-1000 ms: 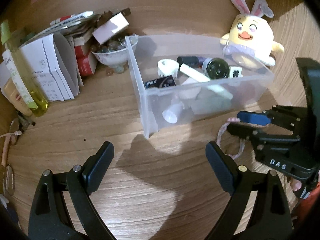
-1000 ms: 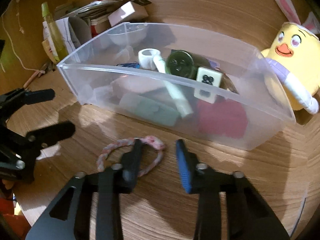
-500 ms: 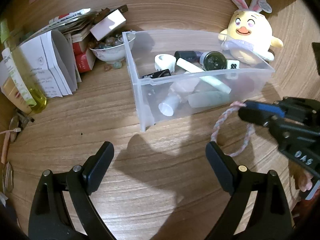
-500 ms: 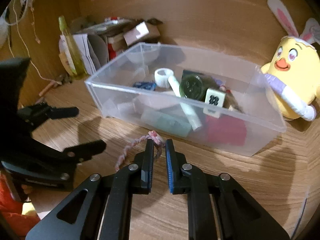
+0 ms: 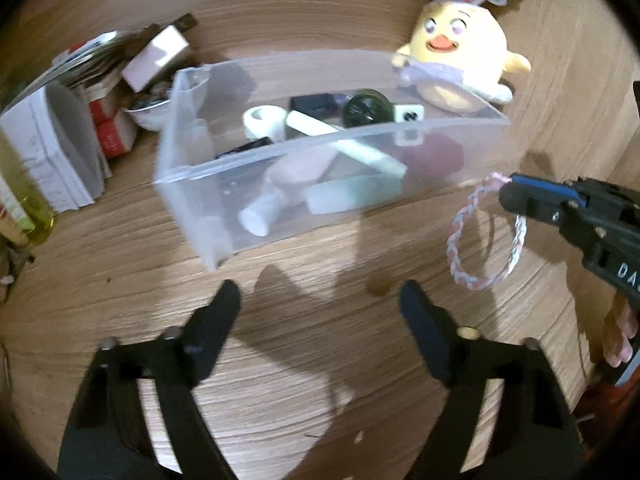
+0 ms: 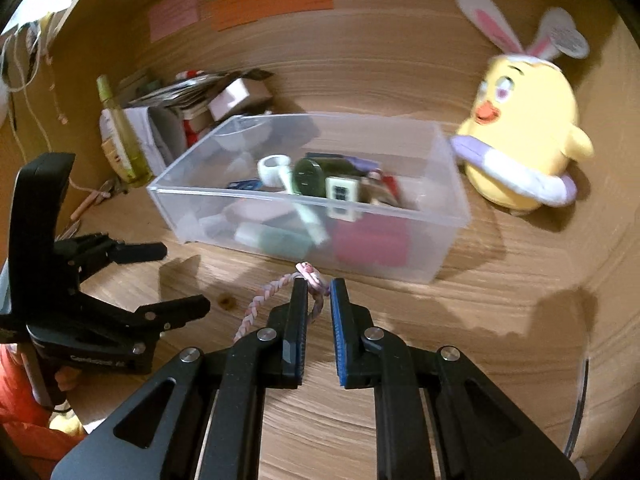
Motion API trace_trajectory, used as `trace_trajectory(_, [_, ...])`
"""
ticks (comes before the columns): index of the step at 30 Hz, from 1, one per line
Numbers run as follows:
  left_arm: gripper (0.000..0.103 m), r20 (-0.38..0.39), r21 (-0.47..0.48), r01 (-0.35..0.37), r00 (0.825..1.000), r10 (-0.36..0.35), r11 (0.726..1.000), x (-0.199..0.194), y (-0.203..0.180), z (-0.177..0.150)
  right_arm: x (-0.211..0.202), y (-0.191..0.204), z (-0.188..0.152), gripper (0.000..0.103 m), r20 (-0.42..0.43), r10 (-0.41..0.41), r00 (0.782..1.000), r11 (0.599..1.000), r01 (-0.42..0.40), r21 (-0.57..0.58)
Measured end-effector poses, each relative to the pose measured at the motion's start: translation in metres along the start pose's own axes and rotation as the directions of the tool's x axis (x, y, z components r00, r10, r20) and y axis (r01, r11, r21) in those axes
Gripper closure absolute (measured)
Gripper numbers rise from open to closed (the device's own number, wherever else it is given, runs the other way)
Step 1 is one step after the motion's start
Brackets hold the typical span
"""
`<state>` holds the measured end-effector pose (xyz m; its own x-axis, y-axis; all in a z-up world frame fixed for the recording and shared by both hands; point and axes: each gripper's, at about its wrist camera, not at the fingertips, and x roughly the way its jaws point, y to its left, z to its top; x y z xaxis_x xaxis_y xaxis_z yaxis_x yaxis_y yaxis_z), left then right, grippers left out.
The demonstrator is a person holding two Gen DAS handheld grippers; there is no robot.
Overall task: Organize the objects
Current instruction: 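Lift the string loop with the right tool and carry it over the box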
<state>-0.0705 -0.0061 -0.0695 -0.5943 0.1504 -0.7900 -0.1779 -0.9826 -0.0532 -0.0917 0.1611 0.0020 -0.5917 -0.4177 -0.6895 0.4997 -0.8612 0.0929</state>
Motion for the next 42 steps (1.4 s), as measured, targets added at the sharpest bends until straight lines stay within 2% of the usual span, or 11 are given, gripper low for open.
trace_trajectory(4, [0.048, -0.024, 0.025, 0.016, 1.000, -0.016, 1.000, 0.007, -0.011, 0.001, -0.005, -0.013, -0.004, 0.093, 0.006, -0.001, 1.000, 0.999, 0.001, 0.035])
trace_trajectory(6, [0.050, -0.027, 0.037, 0.012, 1.000, -0.011, 0.999, 0.009, -0.015, 0.001, -0.006, -0.017, -0.005, 0.093, 0.008, -0.004, 1.000, 0.999, 0.003, 0.043])
trace_trajectory(12, [0.066, -0.030, 0.063, 0.020, 0.999, -0.018, 0.998, 0.012, -0.025, 0.004, -0.006, -0.018, -0.007, 0.093, 0.011, 0.006, 1.000, 0.999, -0.007, 0.047])
trace_trajectory(14, [0.074, -0.025, 0.071, 0.017, 1.000, -0.015, 0.997, 0.013, -0.028, 0.005, -0.005, -0.017, -0.007, 0.093, 0.010, 0.011, 1.000, 0.999, -0.012, 0.045])
trace_trajectory(16, [0.088, -0.024, 0.079, 0.020, 1.000, -0.018, 0.997, 0.013, -0.029, 0.005, -0.005, -0.016, -0.007, 0.093, 0.011, 0.016, 1.000, 0.999, -0.016, 0.044])
trace_trajectory(17, [0.090, -0.024, 0.080, 0.022, 1.000, -0.020, 0.997, 0.013, -0.030, 0.006, -0.005, -0.016, -0.007, 0.093, 0.013, 0.017, 1.000, 0.999, -0.017, 0.043])
trace_trajectory(21, [0.090, -0.013, 0.074, 0.024, 1.000, -0.023, 0.997, 0.011, -0.030, 0.007, -0.010, -0.013, -0.002, 0.093, 0.034, 0.021, 0.999, 0.999, -0.022, 0.039])
trace_trajectory(31, [0.090, 0.081, 0.042, -0.012, 0.997, 0.009, 0.999, -0.018, -0.021, 0.017, -0.021, -0.007, 0.016, 0.093, 0.090, 0.029, 0.995, 0.999, -0.032, 0.032])
trace_trajectory(42, [0.090, 0.215, -0.006, -0.043, 0.976, 0.043, 0.999, -0.057, -0.007, 0.040, -0.035, -0.002, 0.034, 0.093, 0.159, 0.022, 0.987, 0.999, -0.028, 0.038])
